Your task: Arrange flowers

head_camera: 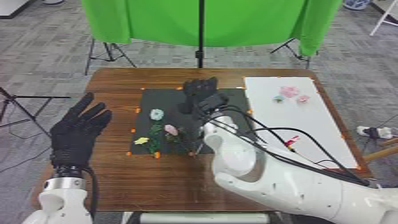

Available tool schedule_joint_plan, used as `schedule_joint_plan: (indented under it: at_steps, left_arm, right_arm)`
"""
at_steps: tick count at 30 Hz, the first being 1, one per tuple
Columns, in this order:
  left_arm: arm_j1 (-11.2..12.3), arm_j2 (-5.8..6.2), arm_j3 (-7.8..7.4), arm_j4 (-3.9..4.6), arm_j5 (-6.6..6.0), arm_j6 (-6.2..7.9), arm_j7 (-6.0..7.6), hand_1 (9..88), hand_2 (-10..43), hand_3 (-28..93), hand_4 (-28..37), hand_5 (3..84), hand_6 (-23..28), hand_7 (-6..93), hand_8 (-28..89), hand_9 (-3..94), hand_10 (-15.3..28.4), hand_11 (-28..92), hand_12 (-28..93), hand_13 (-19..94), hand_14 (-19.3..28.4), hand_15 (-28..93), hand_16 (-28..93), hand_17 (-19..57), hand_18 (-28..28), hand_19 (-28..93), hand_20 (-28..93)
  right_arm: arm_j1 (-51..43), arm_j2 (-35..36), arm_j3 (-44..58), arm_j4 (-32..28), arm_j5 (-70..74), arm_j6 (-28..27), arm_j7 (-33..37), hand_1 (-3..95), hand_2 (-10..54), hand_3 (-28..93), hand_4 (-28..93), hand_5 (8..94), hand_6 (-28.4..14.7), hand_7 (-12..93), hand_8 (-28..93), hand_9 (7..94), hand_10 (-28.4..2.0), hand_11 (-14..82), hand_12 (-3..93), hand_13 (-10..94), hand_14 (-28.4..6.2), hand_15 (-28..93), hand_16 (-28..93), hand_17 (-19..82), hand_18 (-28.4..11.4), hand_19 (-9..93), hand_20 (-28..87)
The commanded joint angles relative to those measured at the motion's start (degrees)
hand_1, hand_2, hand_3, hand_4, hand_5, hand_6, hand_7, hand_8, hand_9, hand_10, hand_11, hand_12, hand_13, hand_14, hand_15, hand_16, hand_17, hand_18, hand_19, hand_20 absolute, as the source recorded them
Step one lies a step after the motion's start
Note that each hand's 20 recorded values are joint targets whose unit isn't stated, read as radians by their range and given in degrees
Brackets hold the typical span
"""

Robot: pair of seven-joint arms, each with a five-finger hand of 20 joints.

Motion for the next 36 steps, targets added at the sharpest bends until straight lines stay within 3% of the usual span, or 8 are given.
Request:
schedule_joint_plan:
  at_steps: [1, 3, 9, 16, 26, 28, 31, 36]
  left_arm:
    - [0.6, -0.25, 0.55, 0.2, -0.4, 0.62, -0.1, 23.7, 7.9, 80, -25.8, 38.9, 9.5, 14.7, -10, 37.2, 20.3, 28, 12, 28, 27.8, 57, -9, -6.4, 27.4, 58, 21]
    - [1.2, 0.13, 0.66, -0.14, -0.78, 1.2, 0.59, 23.7, 7.9, 80, -25.9, 38.9, 9.5, 14.7, -10, 37.2, 20.3, 28, 12, 28, 27.8, 57, -9, -6.3, 27.4, 58, 21]
    - [1.3, 0.72, 1.12, -0.24, -1.16, 1.52, 2.1, 23.9, 7.9, 80, -25.7, 38.9, 9.5, 14.8, -10, 37.3, 20.3, 28, 12, 28, 27.8, 57, -9, -6.3, 27.4, 58, 21]
    - [0.6, 0.28, 1.39, 0.15, -1.1, 1.53, 1.53, 24.1, 7.6, 80, -25.1, 38.6, 9.4, 14.9, -10, 37.2, 20.3, 28, 12, 28, 27.7, 57, -9, -6.4, 27.4, 58, 21]
    - [-0.1, 0.17, 2.06, 0.69, -1.23, 1.36, 1.49, 24.3, 7.4, 80, -25.0, 38.5, 9.4, 15.0, -10, 37.2, 20.3, 28, 11, 28, 27.7, 57, -9, -6.4, 27.4, 58, 21]
    - [-0.1, 0.13, 2.18, 0.82, -1.22, 1.11, 1.55, 24.3, 7.4, 80, -25.0, 38.5, 9.3, 15.0, -10, 37.2, 20.3, 28, 11, 28, 27.7, 57, -9, -6.3, 27.3, 58, 21]
    - [-0.2, 0.15, 2.61, 0.98, -1.45, 1.09, 1.9, 24.3, 7.3, 80, -25.0, 38.5, 9.3, 15.0, -10, 37.2, 20.3, 28, 11, 28, 27.7, 57, -9, -6.3, 27.4, 58, 21]
    - [0.3, 0.35, 2.23, 0.61, -1.52, 1.23, 2.24, 24.4, 7.4, 80, -25.0, 38.5, 9.3, 15.1, -10, 37.2, 20.4, 28, 11, 28, 27.7, 57, -9, -6.3, 27.3, 58, 22]
  right_arm:
    - [2.4, 13.5, 7.0, 4.1, 7.1, 0.1, 5.4, 34.6, -9.5, 76, -28, 64.3, -2.8, 15, -12, 64.2, -17.8, 37.4, 15.5, 53, -17.3, 86, 13, 25, -23.9, 93, 67]
    - [2.2, 15.4, 8.1, 5.6, 10.2, -3.5, 2.3, 34.7, -9.5, 76, -28, 62.4, -2.5, 15, -12, 63.0, -17.8, 35.4, 15.4, 52, -17.3, 86, 13, 23, -23.2, 93, 66]
    - [2.4, 16.9, 7.4, 10.0, 10.9, -7.3, 4.5, 34.3, -9.5, 79, -28, 53.9, -1.0, 16, -13, 55.3, -18.4, 30.7, 14.6, 45, -17.3, 84, 10, 18, -21.9, 92, 63]
    - [2.0, 15.9, 7.3, 14.1, 12.1, -12.3, 4.8, 34.0, -9.5, 79, -28, 51.8, -0.5, 15, -13, 53.7, -18.8, 30.6, 14.9, 44, -17.8, 84, 9, 17, -21.8, 92, 63]
    - [2.4, 13.7, 4.7, 18.1, 10.9, -13.6, 4.6, 35.2, -9.5, 79, -28, 55.3, 2.9, 17, -14, 57.1, -17.7, 31.9, 15.1, 46, -17.0, 85, 9, 18, -21.9, 92, 63]
    - [2.0, 12.9, 4.7, 19.8, 10.1, -13.2, 4.0, 36.0, -9.5, 79, -28, 57.7, 3.5, 17, -14, 59.8, -16.6, 32.0, 15.0, 48, -16.2, 85, 9, 18, -21.8, 92, 63]
    - [2.7, 13.7, 0.9, 21.4, 6.4, -6.3, 3.7, 39.7, -9.5, 79, -28, 65.7, 5.0, 17, -14, 67.4, -12.9, 31.3, 15.3, 55, -13.6, 83, 11, 21, -21.9, 93, 62]
    - [2.8, 14.7, -1.2, 20.4, 5.3, 0.7, 4.4, 56.0, -9.5, 62, -28, 88.5, 4.7, 16, 1, 91.5, -6.1, 17.0, 32.6, 70, -7.6, 79, 18, 29, -21.6, 93, 63]
